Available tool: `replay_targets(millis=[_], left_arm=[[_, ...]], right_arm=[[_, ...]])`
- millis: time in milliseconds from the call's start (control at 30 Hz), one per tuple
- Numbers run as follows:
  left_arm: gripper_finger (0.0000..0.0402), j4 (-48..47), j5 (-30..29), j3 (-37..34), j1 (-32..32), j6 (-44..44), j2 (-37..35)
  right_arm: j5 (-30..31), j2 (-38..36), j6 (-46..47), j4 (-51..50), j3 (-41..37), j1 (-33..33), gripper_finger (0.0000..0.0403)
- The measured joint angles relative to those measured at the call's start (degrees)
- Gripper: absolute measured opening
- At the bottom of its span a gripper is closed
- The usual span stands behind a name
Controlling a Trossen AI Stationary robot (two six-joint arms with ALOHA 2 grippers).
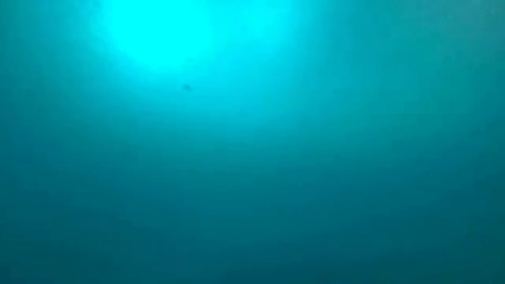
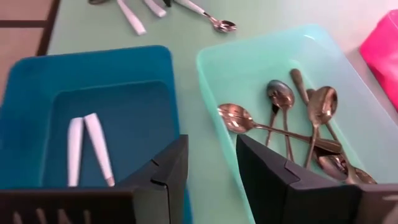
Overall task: Sort silverware by color (type)
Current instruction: Put the blue spoon into the blue bin
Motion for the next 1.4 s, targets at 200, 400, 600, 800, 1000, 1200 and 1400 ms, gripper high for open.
replay_targets(millis=[200,400,600,800,1000,1200,1400], left_arm=[[0.0084,0.1,1.1,0.0,0.8,-0.4,-0.2],[0.0032,-0.2,1.1,0.2,1.1,-1.3,-0.4],[0.0032,-5.9,-5.2,3.5,1.1,-1.1,-1.3],[0.0032,-12.4,-13.8,13.9,1.1,3.0,-2.5],[0.0032,-11.2,-23.8,27.6,1.2,15.3,-0.5],[0.0032,-9.2,-25.2,40.0,1.3,27.9,6.7],[0.0032,-11.5,-23.1,51.1,1.8,36.0,17.2]], right_arm=[[0.0,-0.9,1.9,0.0,0.0,1.7,0.0121],[0.0,-0.9,5.9,-0.1,0.0,3.5,0.0113],[-3.0,-1.8,14.1,-4.0,0.0,6.5,0.0107],[-3.4,-2.0,26.7,-14.2,0.0,11.6,0.0107],[-3.2,-2.0,42.5,-24.5,-0.4,17.7,0.0107],[-3.2,-2.0,54.2,-24.9,-3.3,23.3,0.0107],[-5.0,-1.8,63.3,-24.8,-6.7,27.2,0.0107]])
